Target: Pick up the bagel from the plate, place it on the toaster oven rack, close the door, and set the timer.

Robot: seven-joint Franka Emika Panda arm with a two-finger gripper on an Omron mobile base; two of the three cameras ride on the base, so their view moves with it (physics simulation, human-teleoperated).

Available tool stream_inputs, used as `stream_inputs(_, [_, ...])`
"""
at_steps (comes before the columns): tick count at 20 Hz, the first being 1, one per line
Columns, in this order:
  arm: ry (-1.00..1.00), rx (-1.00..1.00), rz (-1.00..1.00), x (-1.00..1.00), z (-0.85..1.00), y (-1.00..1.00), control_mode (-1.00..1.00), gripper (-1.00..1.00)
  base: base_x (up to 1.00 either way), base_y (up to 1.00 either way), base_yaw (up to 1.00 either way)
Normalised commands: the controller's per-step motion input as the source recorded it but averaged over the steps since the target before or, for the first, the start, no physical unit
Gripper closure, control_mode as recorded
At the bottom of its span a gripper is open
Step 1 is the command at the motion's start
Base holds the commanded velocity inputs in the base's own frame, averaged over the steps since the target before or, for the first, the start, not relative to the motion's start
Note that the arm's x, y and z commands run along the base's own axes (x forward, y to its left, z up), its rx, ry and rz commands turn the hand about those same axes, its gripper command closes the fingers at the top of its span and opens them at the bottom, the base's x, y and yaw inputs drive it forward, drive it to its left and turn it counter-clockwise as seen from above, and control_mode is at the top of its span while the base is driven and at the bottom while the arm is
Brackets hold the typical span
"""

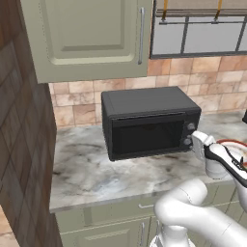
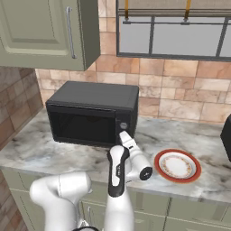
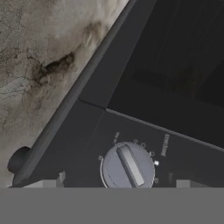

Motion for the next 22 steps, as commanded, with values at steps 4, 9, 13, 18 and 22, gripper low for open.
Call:
stream_inputs(4, [-0.01,0.00,0.00,0.32,-0.06,0.01,-1.00,-1.00,0.00,0.00,0.00])
stream_inputs(9, [0.00,0.00,0.00,0.33,-0.06,0.15,-1.00,1.00,0.00,0.00,0.00])
stream_inputs(13, [-0.01,0.00,0.00,0.12,0.00,0.04,-1.00,1.00,0.00,0.00,0.00])
stream_inputs(18, [0.00,0.00,0.00,0.05,0.00,0.00,-1.00,1.00,0.00,0.00,0.00])
stream_inputs(22, [0.01,0.01,0.00,0.00,0.01,-0.06,-1.00,1.00,0.00,0.00,0.00])
